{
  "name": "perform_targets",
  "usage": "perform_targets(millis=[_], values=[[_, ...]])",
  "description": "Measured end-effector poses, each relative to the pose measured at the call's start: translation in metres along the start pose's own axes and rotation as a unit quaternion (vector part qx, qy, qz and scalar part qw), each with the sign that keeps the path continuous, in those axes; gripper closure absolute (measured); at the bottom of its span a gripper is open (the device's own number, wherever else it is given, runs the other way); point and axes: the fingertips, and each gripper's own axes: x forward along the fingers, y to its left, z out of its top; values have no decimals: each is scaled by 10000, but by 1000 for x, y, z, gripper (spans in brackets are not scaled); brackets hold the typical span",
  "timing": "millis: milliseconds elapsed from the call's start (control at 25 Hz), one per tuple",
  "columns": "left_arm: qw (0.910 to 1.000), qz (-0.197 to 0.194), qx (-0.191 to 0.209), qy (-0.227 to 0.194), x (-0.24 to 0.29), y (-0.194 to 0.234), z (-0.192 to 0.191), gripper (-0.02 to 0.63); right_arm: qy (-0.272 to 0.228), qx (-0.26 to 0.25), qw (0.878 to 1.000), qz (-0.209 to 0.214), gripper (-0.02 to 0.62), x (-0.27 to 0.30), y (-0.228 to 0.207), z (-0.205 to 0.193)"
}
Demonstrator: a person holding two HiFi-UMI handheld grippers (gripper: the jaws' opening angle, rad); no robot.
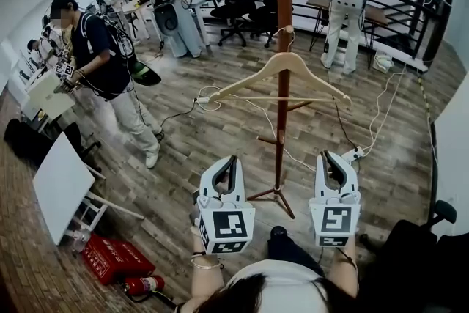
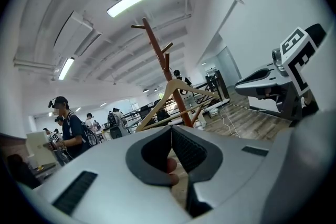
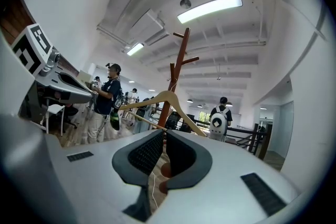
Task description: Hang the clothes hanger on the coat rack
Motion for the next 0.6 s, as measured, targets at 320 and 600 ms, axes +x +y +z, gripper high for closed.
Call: perform_targets(millis=[320,600], values=[[10000,-21,0,-32,-26,-13,0,591,-63,-30,10000,27,548,-24,7,2],[9999,-25,-82,-90,-52,-24,-1,591,-102,65,9998,125,548,-49,14,1]])
